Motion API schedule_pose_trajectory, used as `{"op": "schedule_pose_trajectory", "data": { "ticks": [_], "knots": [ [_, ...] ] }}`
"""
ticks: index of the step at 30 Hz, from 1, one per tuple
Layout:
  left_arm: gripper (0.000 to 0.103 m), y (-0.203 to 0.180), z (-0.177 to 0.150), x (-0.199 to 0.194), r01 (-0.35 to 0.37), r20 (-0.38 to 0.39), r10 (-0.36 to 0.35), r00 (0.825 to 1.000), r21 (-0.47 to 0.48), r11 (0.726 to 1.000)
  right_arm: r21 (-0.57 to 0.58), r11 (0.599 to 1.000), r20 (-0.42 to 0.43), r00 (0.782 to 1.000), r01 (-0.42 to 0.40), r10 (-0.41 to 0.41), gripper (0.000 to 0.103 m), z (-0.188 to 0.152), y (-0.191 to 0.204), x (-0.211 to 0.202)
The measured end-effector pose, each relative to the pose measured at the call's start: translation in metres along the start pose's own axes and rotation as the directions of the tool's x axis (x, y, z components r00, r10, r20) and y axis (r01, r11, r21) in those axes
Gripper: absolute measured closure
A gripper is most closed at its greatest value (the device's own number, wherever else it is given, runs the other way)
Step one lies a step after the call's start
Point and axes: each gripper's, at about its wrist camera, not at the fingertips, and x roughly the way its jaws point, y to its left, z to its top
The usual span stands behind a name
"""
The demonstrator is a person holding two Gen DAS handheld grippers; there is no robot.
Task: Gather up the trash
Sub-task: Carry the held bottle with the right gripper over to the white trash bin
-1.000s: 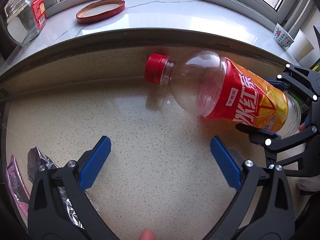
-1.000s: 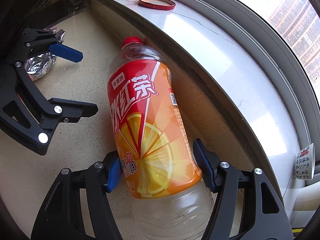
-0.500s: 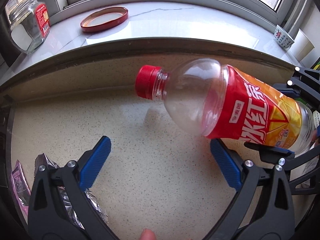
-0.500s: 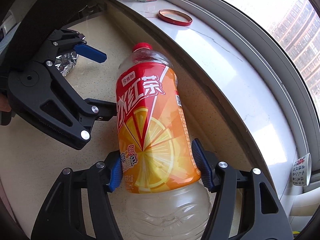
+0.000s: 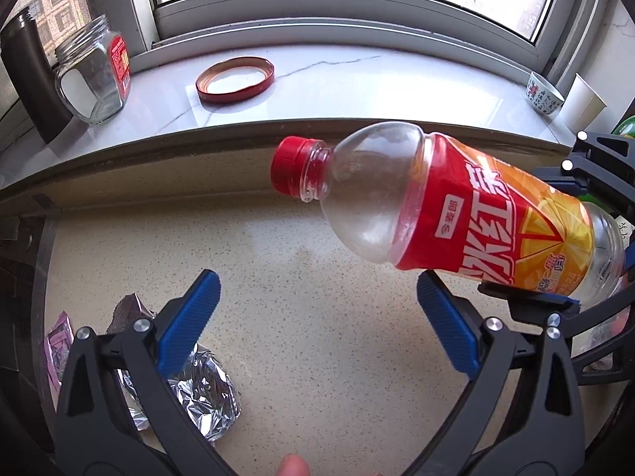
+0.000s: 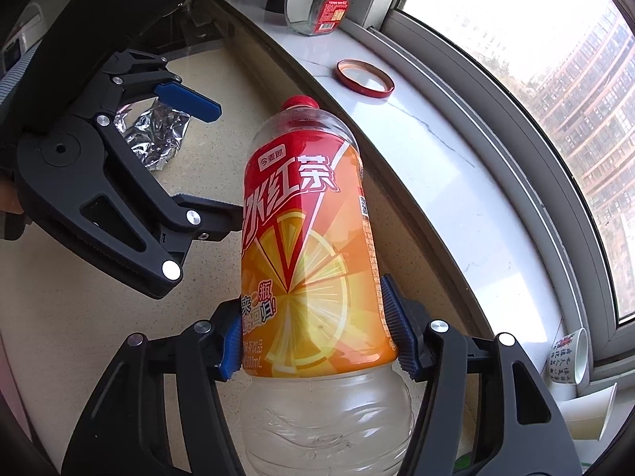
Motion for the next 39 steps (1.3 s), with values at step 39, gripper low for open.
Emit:
{"op": "schedule_pose_trajectory", "data": {
  "ticks": [39],
  "knots": [
    [0.006, 0.073, -0.054, -0.163, -0.136, 0.152, 0.16, 0.975, -0.156, 0.978, -0.272, 0.96, 0.224, 0.967, -0.057, 0.121, 0.043, 0.091, 0.099, -0.132]
  ]
}}
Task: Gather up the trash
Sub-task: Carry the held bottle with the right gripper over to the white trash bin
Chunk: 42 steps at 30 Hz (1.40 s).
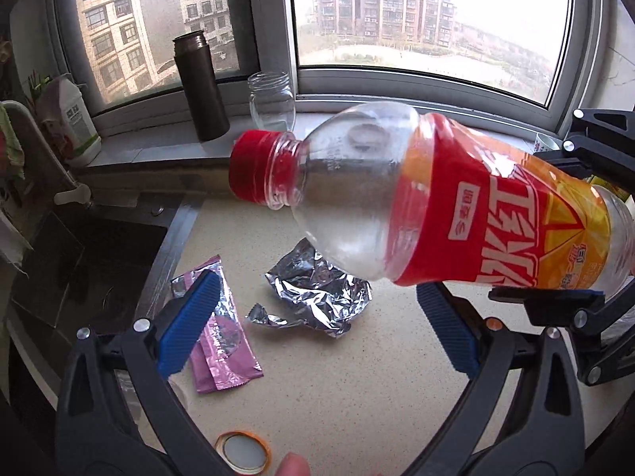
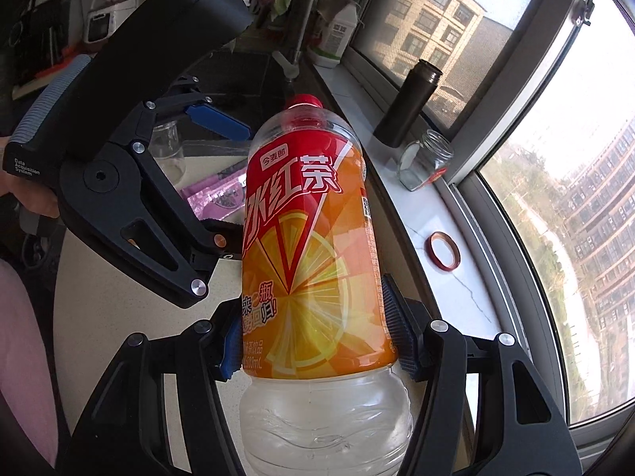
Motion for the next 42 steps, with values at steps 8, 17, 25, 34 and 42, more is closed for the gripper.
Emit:
{"op": "schedule_pose_trajectory", "data": {
  "ticks": [8, 17, 25, 34, 42],
  "knots": [
    [0.006, 0.054, -0.022, -0.04, -0.087, 0.025, 0.089, 0.996, -0.054, 0.995, -0.121, 0.99, 0.058, 0.995, -0.072, 0.08, 0.043, 0.057, 0.037, 0.001],
    [0.006, 0.121, -0.062, -0.084, -0.166, 0.027, 0.172, 0.985, -0.143, 0.976, -0.247, 0.958, 0.097, 0.98, -0.144, 0.173, 0.043, 0.122, 0.096, 0.011],
    [0.006, 0.185, -0.103, -0.128, -0.254, 0.01, 0.262, 0.965, -0.209, 0.944, -0.343, 0.914, 0.123, 0.954, -0.217, 0.273, 0.043, 0.18, 0.161, 0.02],
    [0.006, 0.246, -0.154, -0.175, -0.381, -0.043, 0.388, 0.921, -0.318, 0.868, -0.436, 0.841, 0.156, 0.893, -0.321, 0.421, 0.043, 0.237, 0.231, 0.029],
    [0.006, 0.272, -0.203, -0.232, -0.453, -0.056, 0.49, 0.87, -0.482, 0.75, -0.559, 0.741, 0.184, 0.815, -0.373, 0.549, 0.043, 0.273, 0.281, 0.016]
  ]
}}
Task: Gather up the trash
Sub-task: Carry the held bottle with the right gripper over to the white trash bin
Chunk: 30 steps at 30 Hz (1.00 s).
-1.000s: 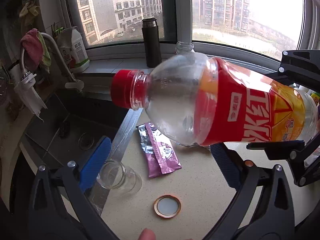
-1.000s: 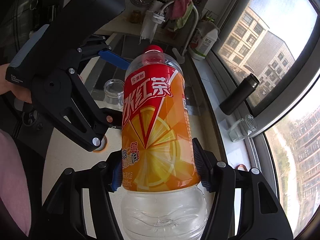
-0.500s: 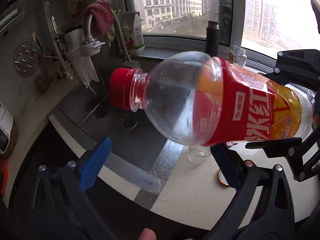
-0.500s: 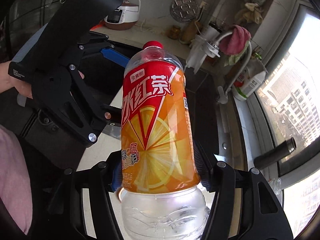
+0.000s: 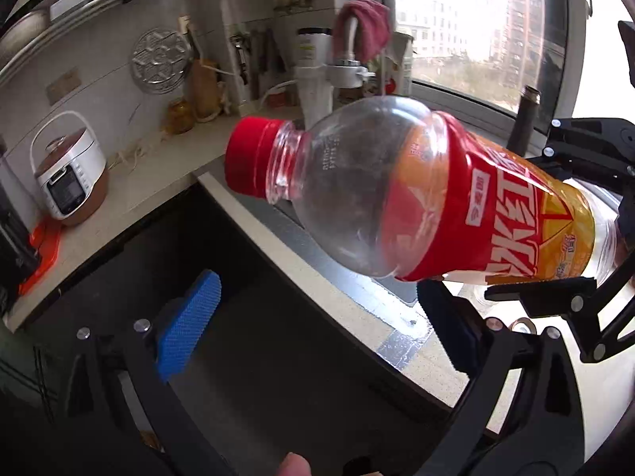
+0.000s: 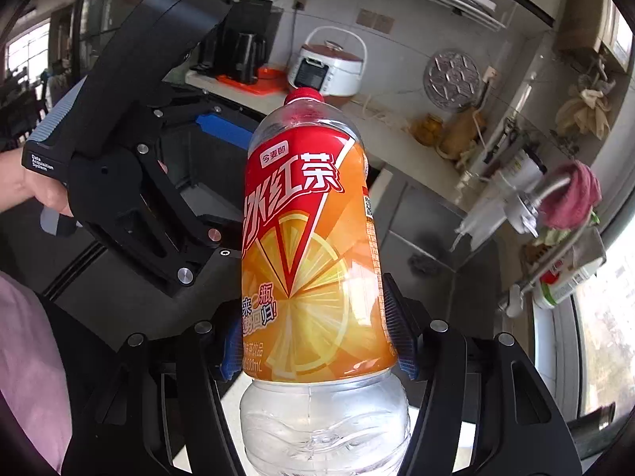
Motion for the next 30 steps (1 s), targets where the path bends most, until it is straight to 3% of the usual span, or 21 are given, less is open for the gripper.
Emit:
{"op": "schedule_pose_trajectory", "data": {
  "ticks": [4, 7, 12, 19, 30],
  "knots": [
    [0.006, 0.022, -0.019, -0.015, -0.11, -0.019, 0.109, 0.994, -0.045, 0.993, -0.091, 0.992, 0.017, 0.996, -0.084, 0.086, 0.043, 0.023, 0.02, 0.015],
    [0.006, 0.04, -0.035, -0.03, -0.152, -0.031, 0.15, 0.988, -0.102, 0.983, -0.144, 0.979, 0.039, 0.988, -0.145, 0.152, 0.043, 0.041, 0.037, 0.026],
    [0.006, 0.076, -0.066, -0.056, -0.261, -0.066, 0.253, 0.965, -0.177, 0.949, -0.248, 0.937, 0.046, 0.964, -0.245, 0.264, 0.043, 0.075, 0.078, 0.045],
    [0.006, 0.134, -0.107, -0.092, -0.373, -0.118, 0.354, 0.928, -0.284, 0.883, -0.36, 0.857, 0.045, 0.911, -0.369, 0.411, 0.043, 0.132, 0.142, 0.079],
    [0.006, 0.253, -0.195, -0.165, -0.51, -0.207, 0.467, 0.86, -0.39, 0.767, -0.507, 0.712, 0.011, 0.823, -0.485, 0.568, 0.043, 0.232, 0.272, 0.135]
  ]
}}
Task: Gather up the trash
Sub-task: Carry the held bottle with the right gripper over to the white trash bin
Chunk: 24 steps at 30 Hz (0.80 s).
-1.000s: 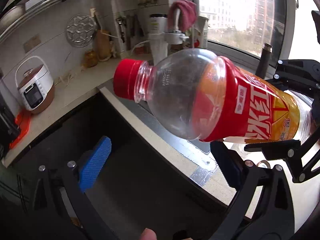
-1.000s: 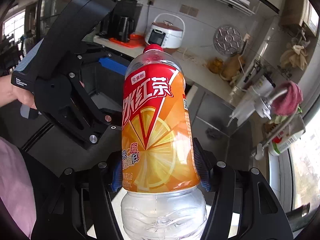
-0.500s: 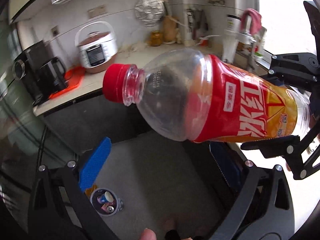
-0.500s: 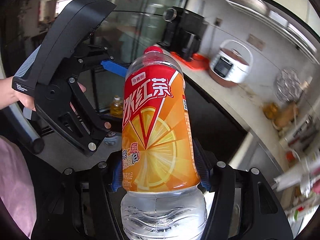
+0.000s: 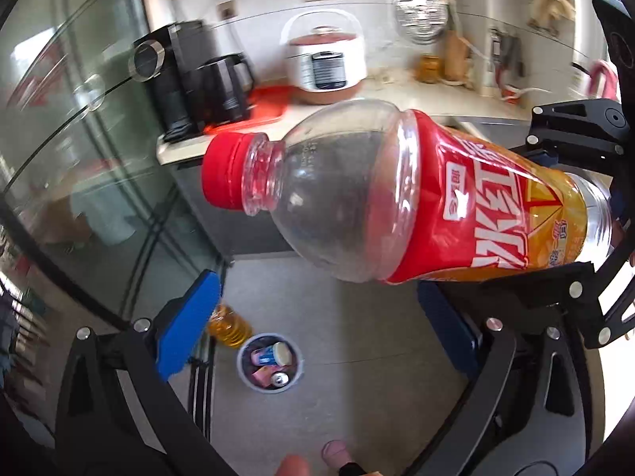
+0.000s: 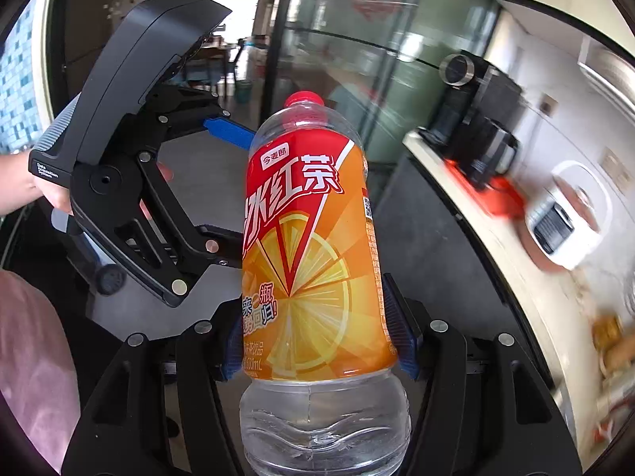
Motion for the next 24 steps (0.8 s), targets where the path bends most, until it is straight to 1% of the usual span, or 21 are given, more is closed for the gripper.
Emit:
{"op": "schedule_pose_trajectory", "data": {
  "ticks": [3, 6, 8, 13, 18, 24],
  "knots": [
    [0.006, 0.044, -0.008, 0.006, -0.021, -0.017, 0.02, 1.0, -0.036, 0.999, -0.03, 0.999, 0.002, 0.999, -0.041, 0.041, 0.043, 0.031, 0.01, 0.032],
    [0.006, 0.079, -0.014, 0.014, -0.045, -0.037, 0.042, 0.998, -0.057, 0.997, -0.046, 0.996, 0.002, 0.997, -0.081, 0.082, 0.043, 0.056, 0.019, 0.065],
    [0.006, 0.105, -0.021, 0.02, -0.055, -0.051, 0.052, 0.997, -0.07, 0.996, -0.055, 0.993, 0.0, 0.995, -0.103, 0.103, 0.043, 0.069, 0.022, 0.086],
    [0.006, 0.154, -0.031, 0.038, -0.067, -0.081, 0.058, 0.995, -0.107, 0.992, -0.064, 0.986, -0.015, 0.988, -0.152, 0.151, 0.043, 0.101, 0.031, 0.133],
    [0.006, 0.19, -0.045, 0.056, -0.059, -0.101, 0.047, 0.994, -0.12, 0.991, -0.06, 0.979, -0.036, 0.981, -0.194, 0.192, 0.043, 0.124, 0.039, 0.174],
    [0.006, 0.216, -0.058, 0.083, -0.08, -0.143, 0.061, 0.988, -0.128, 0.989, -0.062, 0.963, -0.065, 0.964, -0.263, 0.259, 0.043, 0.129, 0.04, 0.215]
  ]
}}
